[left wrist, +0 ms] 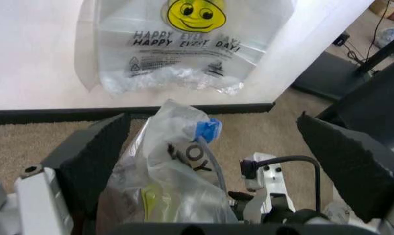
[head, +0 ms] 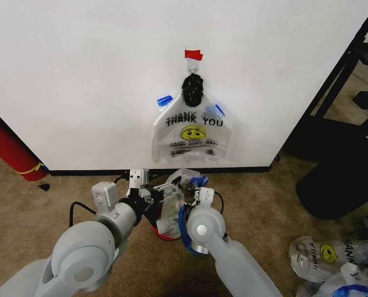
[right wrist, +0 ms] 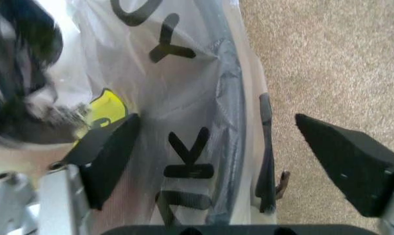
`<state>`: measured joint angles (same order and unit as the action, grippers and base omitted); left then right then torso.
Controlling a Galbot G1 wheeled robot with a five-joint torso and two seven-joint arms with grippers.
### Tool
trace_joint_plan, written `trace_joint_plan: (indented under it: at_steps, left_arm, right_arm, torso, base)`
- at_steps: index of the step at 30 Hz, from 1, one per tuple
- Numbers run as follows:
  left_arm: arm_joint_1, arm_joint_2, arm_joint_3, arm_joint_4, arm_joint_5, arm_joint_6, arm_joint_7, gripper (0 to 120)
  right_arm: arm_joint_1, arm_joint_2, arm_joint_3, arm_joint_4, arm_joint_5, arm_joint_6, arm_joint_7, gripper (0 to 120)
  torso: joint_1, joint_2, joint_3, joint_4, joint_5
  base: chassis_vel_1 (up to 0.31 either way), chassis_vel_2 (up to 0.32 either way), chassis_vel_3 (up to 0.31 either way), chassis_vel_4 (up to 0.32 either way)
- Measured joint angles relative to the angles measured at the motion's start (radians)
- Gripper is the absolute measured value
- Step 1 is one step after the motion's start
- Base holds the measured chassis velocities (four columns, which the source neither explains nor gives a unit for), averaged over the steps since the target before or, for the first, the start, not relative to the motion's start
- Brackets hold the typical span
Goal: Pick up the garbage bag from the wall and place it over the trash bin.
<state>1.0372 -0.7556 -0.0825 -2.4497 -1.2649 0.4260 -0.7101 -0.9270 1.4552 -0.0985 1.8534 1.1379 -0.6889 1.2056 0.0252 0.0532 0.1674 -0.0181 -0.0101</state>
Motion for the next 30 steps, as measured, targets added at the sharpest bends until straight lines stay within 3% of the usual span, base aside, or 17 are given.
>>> trace_joint_plan:
  at_steps: [3,23,26,30]
  left_arm:
    - [0.000,0.000,0.000,0.000,-0.001,0.000,0.000,100]
    - [0.009,-0.001,0.005,-0.001,-0.002,0.000,0.000,100]
    - [0.007,-0.001,0.006,-0.001,-0.002,0.001,0.000,100]
    - [-0.001,0.004,0.009,0.000,-0.008,0.004,0.000,100]
  right_arm:
    - [0.003,0.006,0.008,-0.008,0.011,-0.006,0.004,84]
    - [-0.006,0.043,0.026,-0.032,0.002,-0.012,0.014,8]
    - [-0.015,0.047,0.034,-0.029,-0.006,0.005,-0.003,0]
    - [-0.039,0.053,0.046,-0.002,-0.025,0.063,-0.063,0]
  torso:
    - [0.000,0.000,0.000,0.0000,0.0000]
    - [0.000,0.000,0.000,0.0001,0.0000]
    - [0.000,0.000,0.000,0.0001,0.0001]
    - [0.000,0.000,0.000,0.0000,-0.0001]
  base:
    - [0.000,0.000,0.000,0.000]
    - [0.000,0.000,0.000,0.000]
    - [0.000,0.000,0.000,0.000]
    - [0.000,0.000,0.000,0.000]
